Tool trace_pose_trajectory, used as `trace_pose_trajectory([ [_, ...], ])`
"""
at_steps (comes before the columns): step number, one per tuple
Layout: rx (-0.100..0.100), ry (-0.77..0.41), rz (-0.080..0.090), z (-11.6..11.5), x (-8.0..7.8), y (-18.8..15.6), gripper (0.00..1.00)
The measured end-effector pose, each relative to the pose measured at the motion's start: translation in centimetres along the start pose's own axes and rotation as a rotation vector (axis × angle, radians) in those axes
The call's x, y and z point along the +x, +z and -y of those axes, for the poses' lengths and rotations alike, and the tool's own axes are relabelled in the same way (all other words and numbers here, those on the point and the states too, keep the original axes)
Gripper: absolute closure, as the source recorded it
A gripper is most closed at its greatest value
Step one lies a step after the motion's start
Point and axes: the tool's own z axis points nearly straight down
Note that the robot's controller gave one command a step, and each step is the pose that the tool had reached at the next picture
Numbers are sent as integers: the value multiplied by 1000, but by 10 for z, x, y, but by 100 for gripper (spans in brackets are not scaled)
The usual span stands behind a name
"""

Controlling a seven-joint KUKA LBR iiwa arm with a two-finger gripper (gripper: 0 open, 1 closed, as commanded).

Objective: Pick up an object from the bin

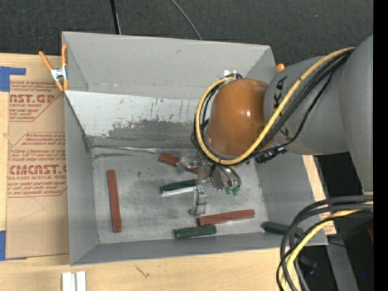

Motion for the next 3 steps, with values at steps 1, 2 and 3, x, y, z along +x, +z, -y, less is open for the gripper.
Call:
trace_pose_trajectory([
  [1,-2,22,11,-10,-8,-14,0],
  [2,-1,-21,7,-9,-18,58,0],
  [3,-2,46,7,-12,-12,57,100],
])
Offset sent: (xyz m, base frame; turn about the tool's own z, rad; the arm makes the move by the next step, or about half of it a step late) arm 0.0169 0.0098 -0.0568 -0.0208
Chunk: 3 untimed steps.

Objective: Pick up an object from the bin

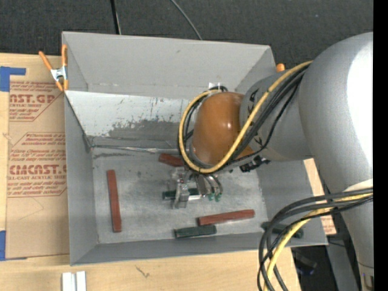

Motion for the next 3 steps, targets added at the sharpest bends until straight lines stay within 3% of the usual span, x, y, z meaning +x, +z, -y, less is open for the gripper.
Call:
trace_pose_trajectory([
  [2,0,0,-4,0,1,-3,100],
  [3,1,0,-13,0,3,-20,100],
])
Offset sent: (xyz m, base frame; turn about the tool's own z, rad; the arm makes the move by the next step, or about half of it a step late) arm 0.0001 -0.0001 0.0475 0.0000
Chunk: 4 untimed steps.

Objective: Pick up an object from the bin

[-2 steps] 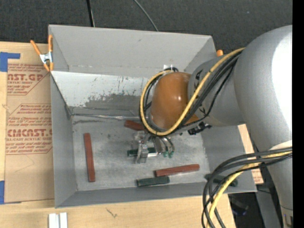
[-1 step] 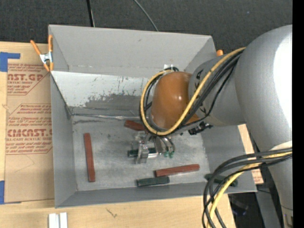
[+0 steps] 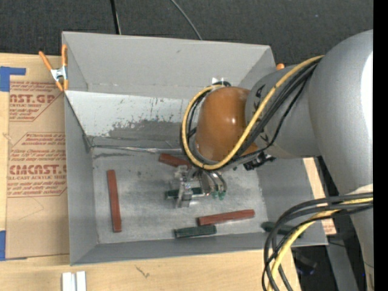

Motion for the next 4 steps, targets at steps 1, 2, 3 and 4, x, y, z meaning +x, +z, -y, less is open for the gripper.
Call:
trace_pose_trajectory([
  [1,0,-1,7,0,-1,-24,100],
  [2,0,0,14,0,-3,-39,100],
  [3,0,-1,15,0,-3,-46,100],
  [4,0,0,14,0,-3,-50,100],
])
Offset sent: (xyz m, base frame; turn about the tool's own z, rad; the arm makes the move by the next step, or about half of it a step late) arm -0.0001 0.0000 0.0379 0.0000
